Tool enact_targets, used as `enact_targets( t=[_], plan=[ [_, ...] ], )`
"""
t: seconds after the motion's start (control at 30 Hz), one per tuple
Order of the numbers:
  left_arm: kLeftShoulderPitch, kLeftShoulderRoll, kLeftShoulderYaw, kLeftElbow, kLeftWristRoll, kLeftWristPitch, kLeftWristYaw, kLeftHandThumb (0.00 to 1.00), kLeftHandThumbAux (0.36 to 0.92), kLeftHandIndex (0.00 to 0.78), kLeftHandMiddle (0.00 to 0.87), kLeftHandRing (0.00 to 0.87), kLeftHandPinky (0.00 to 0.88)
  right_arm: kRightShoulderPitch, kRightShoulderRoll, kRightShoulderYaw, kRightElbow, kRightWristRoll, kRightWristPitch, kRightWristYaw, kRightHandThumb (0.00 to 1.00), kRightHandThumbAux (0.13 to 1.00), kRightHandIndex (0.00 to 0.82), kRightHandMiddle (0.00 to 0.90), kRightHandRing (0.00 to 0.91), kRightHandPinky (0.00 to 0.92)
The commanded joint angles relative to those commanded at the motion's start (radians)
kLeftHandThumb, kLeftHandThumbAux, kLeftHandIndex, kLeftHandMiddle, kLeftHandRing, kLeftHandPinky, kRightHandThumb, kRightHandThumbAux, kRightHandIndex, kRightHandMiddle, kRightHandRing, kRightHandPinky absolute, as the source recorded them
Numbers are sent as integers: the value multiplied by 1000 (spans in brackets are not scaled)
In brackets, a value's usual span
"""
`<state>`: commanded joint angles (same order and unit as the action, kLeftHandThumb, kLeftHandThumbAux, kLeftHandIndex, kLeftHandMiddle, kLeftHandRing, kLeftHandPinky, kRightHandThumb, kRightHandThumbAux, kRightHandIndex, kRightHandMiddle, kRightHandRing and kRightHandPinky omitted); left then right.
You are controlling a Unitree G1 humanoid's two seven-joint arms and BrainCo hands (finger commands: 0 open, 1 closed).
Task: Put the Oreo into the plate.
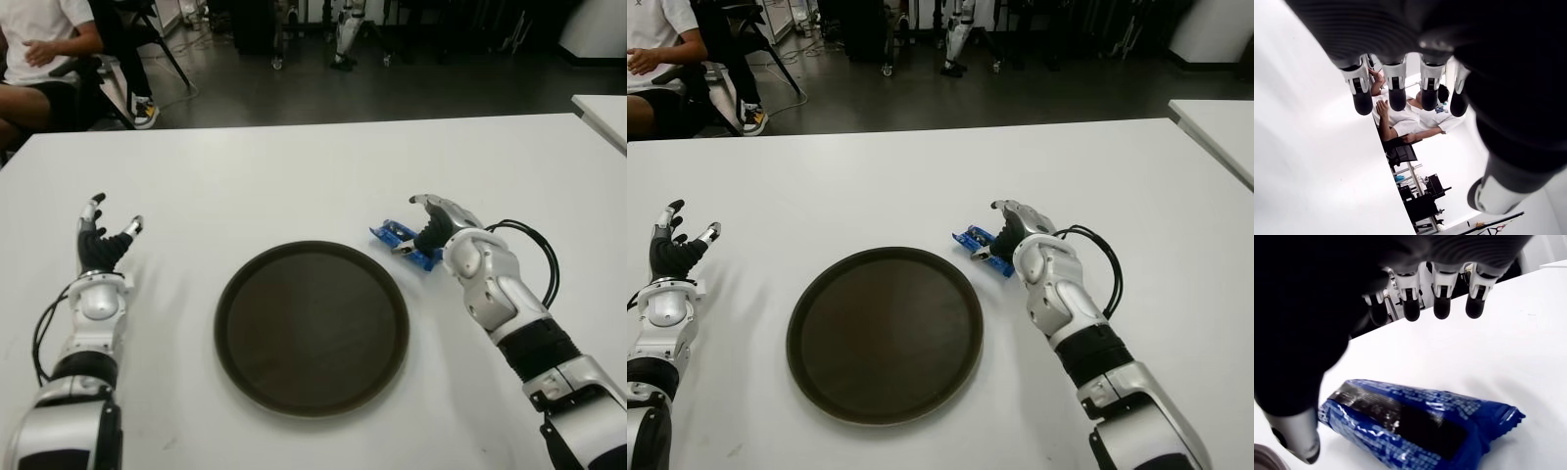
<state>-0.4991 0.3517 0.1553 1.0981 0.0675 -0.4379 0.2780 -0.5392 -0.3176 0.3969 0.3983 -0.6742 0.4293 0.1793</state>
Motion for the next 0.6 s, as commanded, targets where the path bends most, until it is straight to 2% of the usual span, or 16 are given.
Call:
enact_targets(
  t=[0.6],
  plan=[
    [-2,6,-7,8,10,7,12,0,725,8,0,0,0,-19,12,-3,61,10,-10,-26,0,739,0,0,0,0]
  ],
)
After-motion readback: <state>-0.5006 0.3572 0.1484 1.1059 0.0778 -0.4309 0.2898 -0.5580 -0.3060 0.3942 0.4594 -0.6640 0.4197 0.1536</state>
